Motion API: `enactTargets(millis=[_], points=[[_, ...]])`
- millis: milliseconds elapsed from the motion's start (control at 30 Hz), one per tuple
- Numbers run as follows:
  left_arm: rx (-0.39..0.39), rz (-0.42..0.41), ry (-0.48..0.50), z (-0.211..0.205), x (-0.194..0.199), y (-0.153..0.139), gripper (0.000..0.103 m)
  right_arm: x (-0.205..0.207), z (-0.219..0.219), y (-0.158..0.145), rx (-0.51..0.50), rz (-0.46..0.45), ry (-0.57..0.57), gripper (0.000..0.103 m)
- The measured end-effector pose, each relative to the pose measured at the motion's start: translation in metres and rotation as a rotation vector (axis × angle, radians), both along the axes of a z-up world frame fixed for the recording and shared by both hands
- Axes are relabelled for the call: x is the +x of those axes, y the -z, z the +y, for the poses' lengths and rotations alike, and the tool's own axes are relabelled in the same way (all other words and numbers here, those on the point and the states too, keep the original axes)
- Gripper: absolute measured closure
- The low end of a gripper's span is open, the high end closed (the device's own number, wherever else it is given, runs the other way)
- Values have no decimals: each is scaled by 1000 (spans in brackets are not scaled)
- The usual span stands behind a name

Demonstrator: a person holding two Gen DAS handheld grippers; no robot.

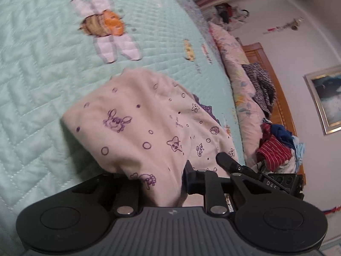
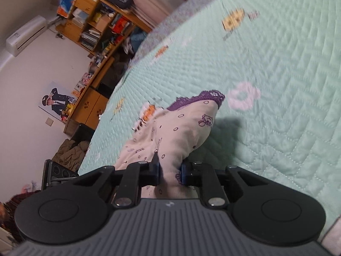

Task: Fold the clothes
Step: 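Pinch the folded nightgown's hem edge with both grippers, then lift the folded nightgown with both grippers and carry it off the bed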

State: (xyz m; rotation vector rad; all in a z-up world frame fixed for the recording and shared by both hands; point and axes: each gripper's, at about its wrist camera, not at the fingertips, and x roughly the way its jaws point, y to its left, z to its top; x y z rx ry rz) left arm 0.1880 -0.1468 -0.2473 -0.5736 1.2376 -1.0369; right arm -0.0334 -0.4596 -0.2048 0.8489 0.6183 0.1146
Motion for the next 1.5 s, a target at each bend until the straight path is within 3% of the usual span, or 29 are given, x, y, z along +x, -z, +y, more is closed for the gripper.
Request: enactTargets(millis=[333,500,633,900,1067,1300,1500], points=[[-45,-94,97,-38,-37,-62,80,-62,-11,-52,-36,-99,101,84],[-71,-153,199,-82,-80,-94,80,-122,-31,-75,-36,-153,197,84],[-105,-197,333,-142,-128,-118,80,-193,-54,-93,-49,-185,321,84],[-167,-227,662,-296,-260,-140,79,-374,-98,-123,-138,-210,655,84],[-205,-189,839,-375,-364,-133,79,-483,-118,-125,-173,-174,855,84],[-244,-173,1067,-452,-519,-124,79,-631,-118,-124,-219,-137,1092,84],[-261,-237,1233,-515,-634,-113,79,-730,-120,-104,-237,-128,1250,84]])
